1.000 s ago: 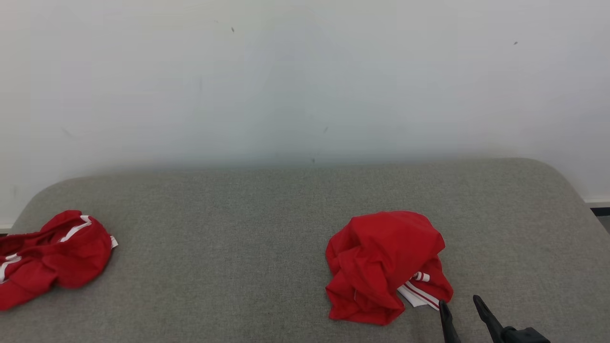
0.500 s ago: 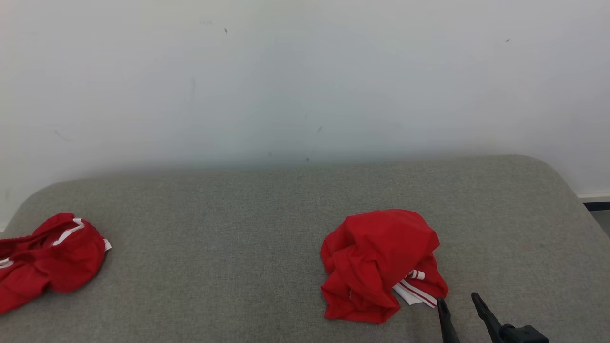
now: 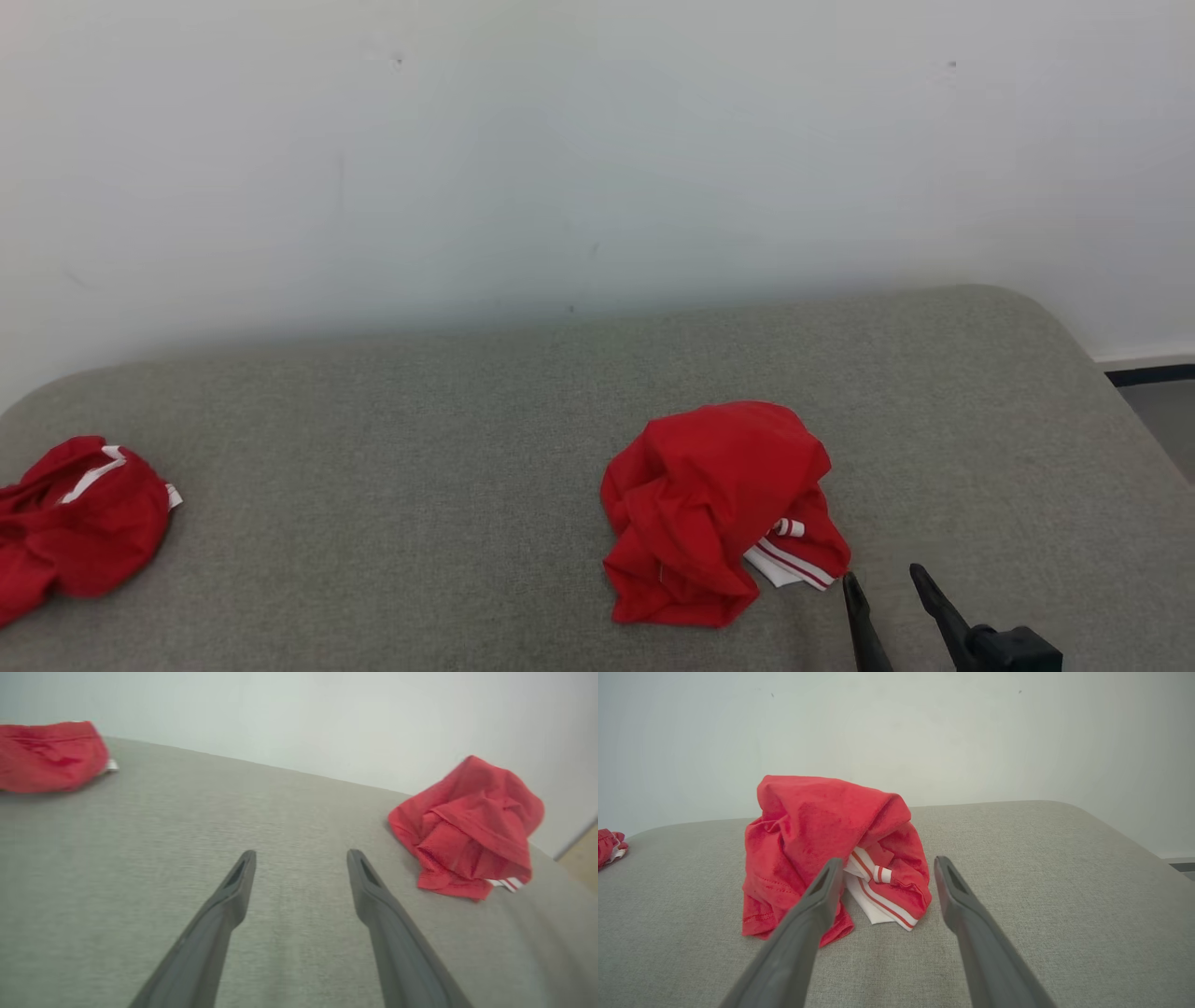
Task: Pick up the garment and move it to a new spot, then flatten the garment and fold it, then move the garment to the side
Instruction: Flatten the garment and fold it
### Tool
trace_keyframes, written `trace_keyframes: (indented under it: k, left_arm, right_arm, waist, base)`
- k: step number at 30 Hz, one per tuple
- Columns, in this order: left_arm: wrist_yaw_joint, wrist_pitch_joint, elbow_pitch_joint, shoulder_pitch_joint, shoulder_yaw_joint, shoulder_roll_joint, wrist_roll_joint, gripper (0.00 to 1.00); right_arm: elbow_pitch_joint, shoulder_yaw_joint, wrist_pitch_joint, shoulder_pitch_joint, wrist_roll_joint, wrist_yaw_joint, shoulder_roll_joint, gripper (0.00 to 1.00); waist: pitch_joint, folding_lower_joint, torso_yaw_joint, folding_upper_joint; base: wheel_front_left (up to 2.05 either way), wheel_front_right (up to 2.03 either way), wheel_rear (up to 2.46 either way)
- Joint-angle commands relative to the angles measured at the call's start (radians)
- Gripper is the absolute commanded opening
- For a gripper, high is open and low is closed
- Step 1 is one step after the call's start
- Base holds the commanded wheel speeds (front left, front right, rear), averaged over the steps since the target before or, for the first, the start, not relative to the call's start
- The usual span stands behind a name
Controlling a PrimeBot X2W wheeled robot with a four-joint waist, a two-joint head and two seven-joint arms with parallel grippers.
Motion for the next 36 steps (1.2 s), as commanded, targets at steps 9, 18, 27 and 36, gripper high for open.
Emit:
trace_keyframes:
  k: [9,18,27,36]
  left_arm:
    - [0.000,0.062,0.106,-0.223,-0.224,-0.005,-0.121,1.00]
    - [0.036,0.085,0.247,-0.387,-0.290,-0.016,-0.222,1.00]
    - [0.083,0.055,0.330,-0.452,-0.300,-0.016,-0.265,1.00]
    - [0.110,0.015,0.355,-0.552,-0.326,-0.016,-0.245,0.00]
  right_arm:
    - [-0.024,0.014,0.019,-0.033,-0.008,-0.002,-0.015,1.00]
    - [-0.032,0.007,0.014,-0.054,0.000,-0.002,-0.025,1.00]
    - [-0.022,-0.002,0.004,-0.060,0.003,-0.002,-0.020,1.00]
    - [-0.012,0.011,0.002,-0.065,0.005,-0.002,-0.014,1.00]
  waist:
    - [0.068,0.0000,-0.161,0.0000]
    - [0.125,0.0000,-0.331,0.0000]
    - [0.133,0.0000,-0.374,0.0000]
    - [0.120,0.0000,-0.346,0.0000]
  base:
    - [0.00,0.00,0.00]
    - [0.00,0.00,0.00]
    - [0.00,0.00,0.00]
    - [0.00,0.00,0.00]
